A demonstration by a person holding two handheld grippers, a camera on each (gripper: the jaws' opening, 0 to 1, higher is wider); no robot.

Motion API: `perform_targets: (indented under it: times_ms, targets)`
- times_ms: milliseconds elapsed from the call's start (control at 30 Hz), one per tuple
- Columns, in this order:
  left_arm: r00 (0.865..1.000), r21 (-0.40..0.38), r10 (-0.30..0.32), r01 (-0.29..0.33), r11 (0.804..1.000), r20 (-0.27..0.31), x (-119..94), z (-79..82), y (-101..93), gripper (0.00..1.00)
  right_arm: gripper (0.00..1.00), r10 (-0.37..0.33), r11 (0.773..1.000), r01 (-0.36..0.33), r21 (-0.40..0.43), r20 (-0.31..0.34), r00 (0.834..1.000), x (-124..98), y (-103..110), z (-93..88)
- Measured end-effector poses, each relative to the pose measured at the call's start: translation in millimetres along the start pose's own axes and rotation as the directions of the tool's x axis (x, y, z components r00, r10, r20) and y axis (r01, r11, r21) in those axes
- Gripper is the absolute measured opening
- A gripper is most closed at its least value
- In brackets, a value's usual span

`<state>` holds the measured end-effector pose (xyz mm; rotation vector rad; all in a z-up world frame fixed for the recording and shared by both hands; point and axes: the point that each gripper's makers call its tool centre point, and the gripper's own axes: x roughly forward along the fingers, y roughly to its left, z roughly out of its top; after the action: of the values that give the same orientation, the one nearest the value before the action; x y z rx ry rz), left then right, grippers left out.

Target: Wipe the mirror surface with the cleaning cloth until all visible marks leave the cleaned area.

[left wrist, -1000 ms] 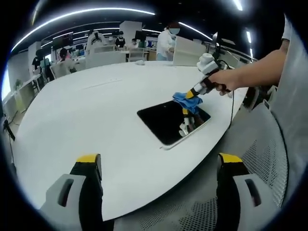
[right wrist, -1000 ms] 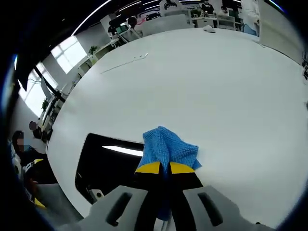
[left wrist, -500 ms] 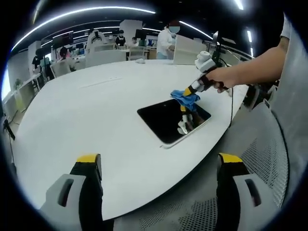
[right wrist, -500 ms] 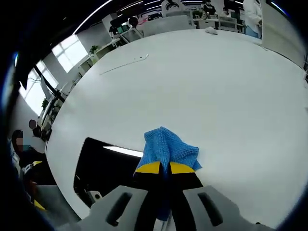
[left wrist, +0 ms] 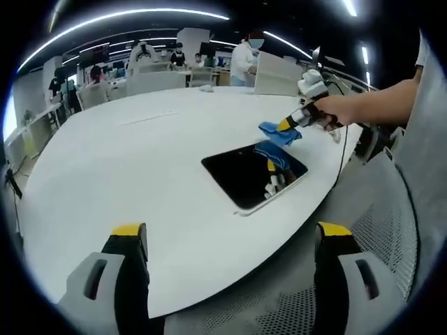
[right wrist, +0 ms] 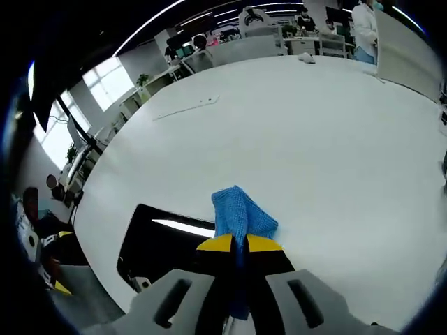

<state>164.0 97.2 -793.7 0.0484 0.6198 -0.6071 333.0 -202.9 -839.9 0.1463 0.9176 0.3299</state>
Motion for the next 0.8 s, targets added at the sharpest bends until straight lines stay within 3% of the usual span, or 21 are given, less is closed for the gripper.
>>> perform_targets:
  times_ms: [467,800]
  targets:
    - [0.999,-0.017,0.026,-0.026,1.000,0.026,0,4.4,16.9,0.99,0.00,-0.066,0.997,0.067,0.029,-0.012,0.998,-29,-58,-15.5]
    - [0.998,-0.025,0.048,-0.047,0.999,0.035,0,7.7,17.7,0.99,0.00,-0.101,0.992,0.103,0.069,-0.032,0.994,-21,-80,-36.8]
